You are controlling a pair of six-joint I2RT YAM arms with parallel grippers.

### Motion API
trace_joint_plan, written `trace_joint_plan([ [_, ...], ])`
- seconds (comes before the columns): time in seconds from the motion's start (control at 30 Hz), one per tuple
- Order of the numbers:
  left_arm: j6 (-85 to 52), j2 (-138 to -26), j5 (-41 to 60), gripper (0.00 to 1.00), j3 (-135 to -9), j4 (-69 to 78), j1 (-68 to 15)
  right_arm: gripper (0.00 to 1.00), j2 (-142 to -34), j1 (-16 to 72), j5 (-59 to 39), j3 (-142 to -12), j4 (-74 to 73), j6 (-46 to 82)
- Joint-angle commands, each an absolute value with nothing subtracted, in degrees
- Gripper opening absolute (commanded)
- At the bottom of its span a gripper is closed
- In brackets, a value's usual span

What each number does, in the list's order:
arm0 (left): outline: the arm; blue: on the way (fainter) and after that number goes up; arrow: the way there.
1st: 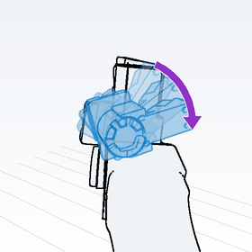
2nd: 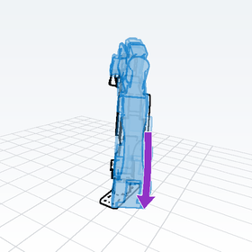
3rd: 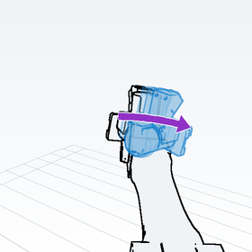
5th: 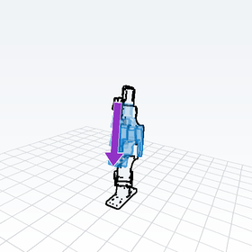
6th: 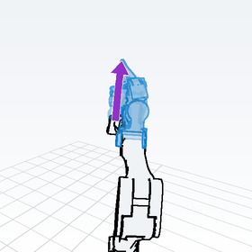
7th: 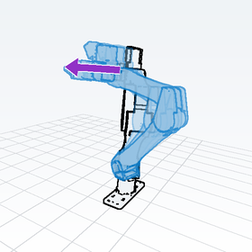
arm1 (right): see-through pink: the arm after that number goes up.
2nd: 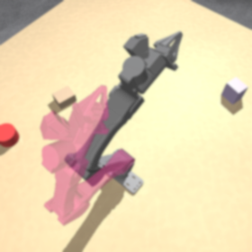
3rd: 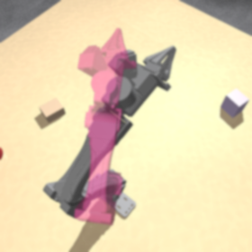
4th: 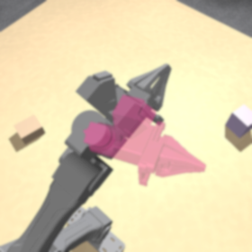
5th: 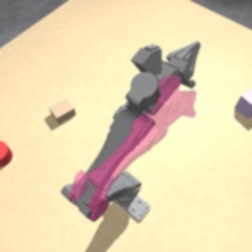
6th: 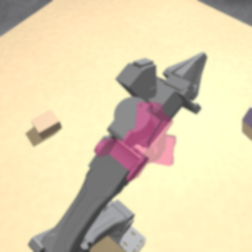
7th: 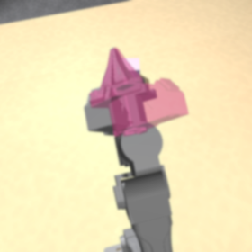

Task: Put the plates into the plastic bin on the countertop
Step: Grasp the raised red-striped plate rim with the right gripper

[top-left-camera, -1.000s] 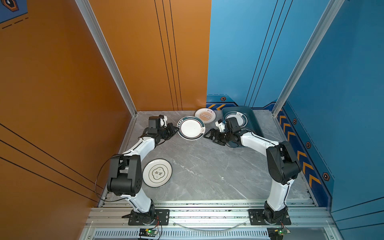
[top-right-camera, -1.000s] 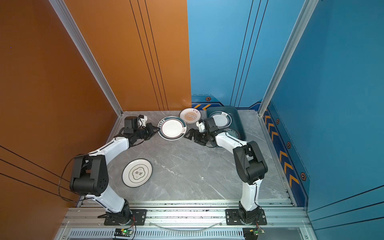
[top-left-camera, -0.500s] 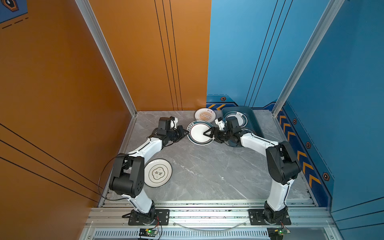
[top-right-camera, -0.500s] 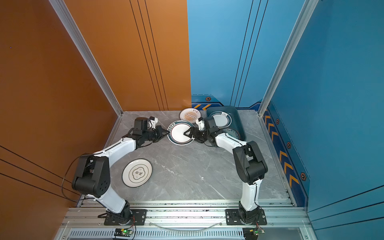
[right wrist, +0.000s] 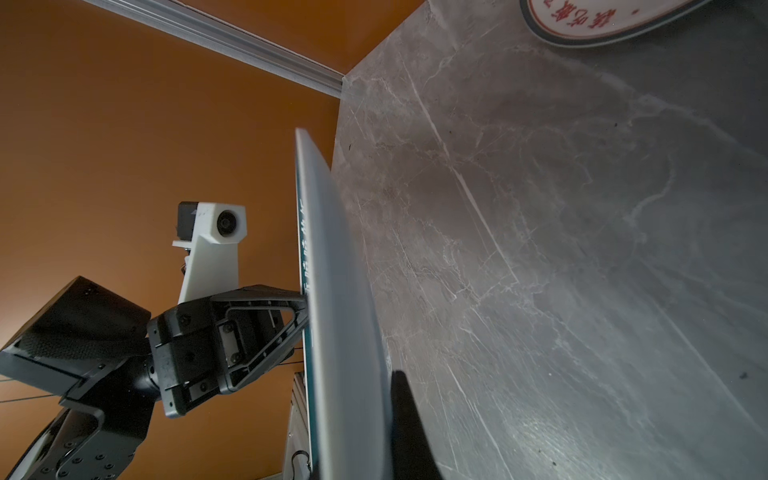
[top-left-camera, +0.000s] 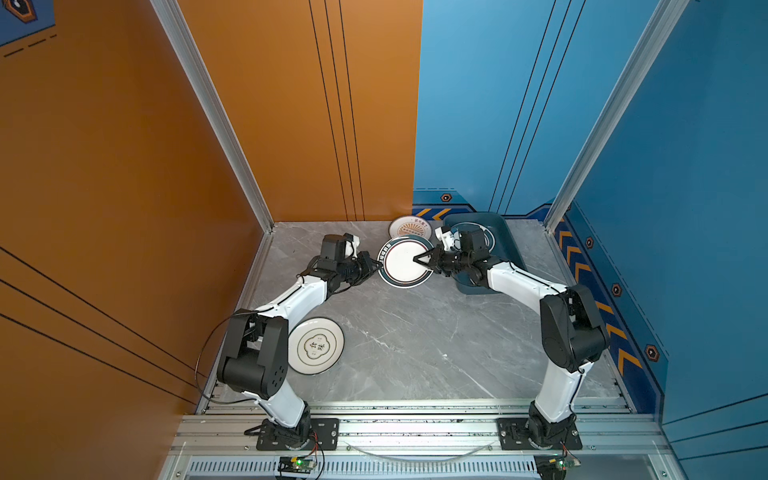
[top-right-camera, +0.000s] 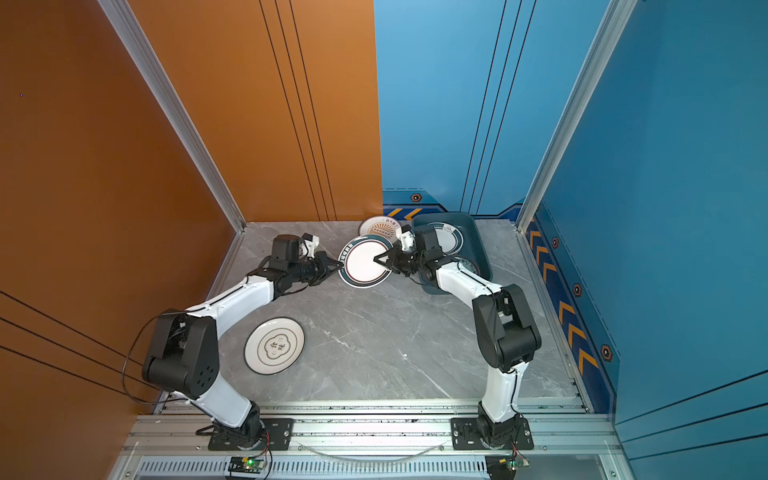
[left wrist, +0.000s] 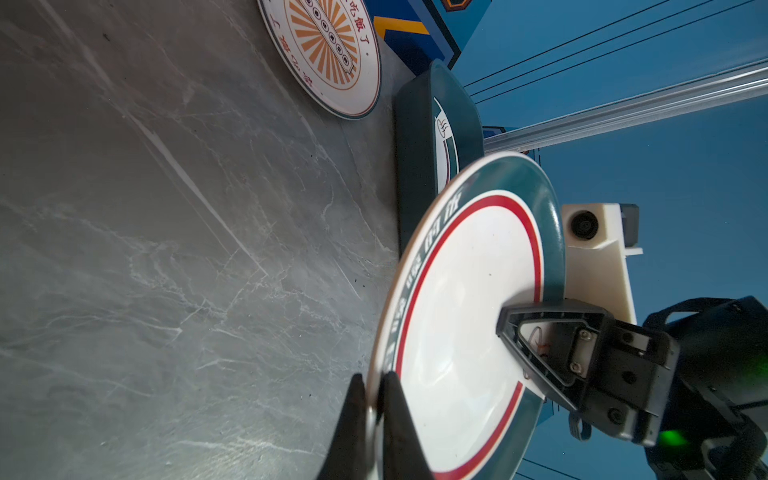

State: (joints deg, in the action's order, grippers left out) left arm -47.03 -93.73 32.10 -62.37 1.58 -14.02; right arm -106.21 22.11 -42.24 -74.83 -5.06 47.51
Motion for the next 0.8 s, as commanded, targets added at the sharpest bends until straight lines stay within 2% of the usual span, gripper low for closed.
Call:
trace_joint_plan([
  [0.0, -46.51, -92.44, 34.45, 0.03, -64.80, 2.74, -16.06, 0.00, -105.10, 23.48, -39.38, -75.39, -1.01, 41.92],
  [0.03, -46.14, -92.66, 34.48, 0.11, -65.09, 2.37, -16.16, 0.00, -104.82, 23.24, -39.22, -75.61, -0.40, 41.56],
  [0.23, -39.68, -95.61, 31.20, 0.76, -69.38, -5.07, -16.52, 0.00, -103.24, 17.56, -36.39, -79.72, 6.96, 38.56],
  [0.27, -38.72, -96.77, 30.57, 0.90, -70.48, -5.93, -16.51, 0.00, -103.18, 15.98, -35.67, -80.76, 8.09, 38.25],
  [0.3, -37.84, -97.92, 29.57, 0.98, -71.35, -6.52, -16.50, 0.00, -103.38, 14.37, -34.97, -82.06, 9.22, 37.93],
  [0.47, -36.43, -105.02, 26.63, 0.98, -76.80, -7.13, -15.49, 0.00, -107.05, 7.22, -29.68, -91.57, 17.26, 34.71],
  [0.77, -33.13, -124.17, 24.49, 0.98, -100.55, -16.44, -13.56, 0.00, -123.49, -2.15, -23.30, -112.06, 25.70, 35.67],
])
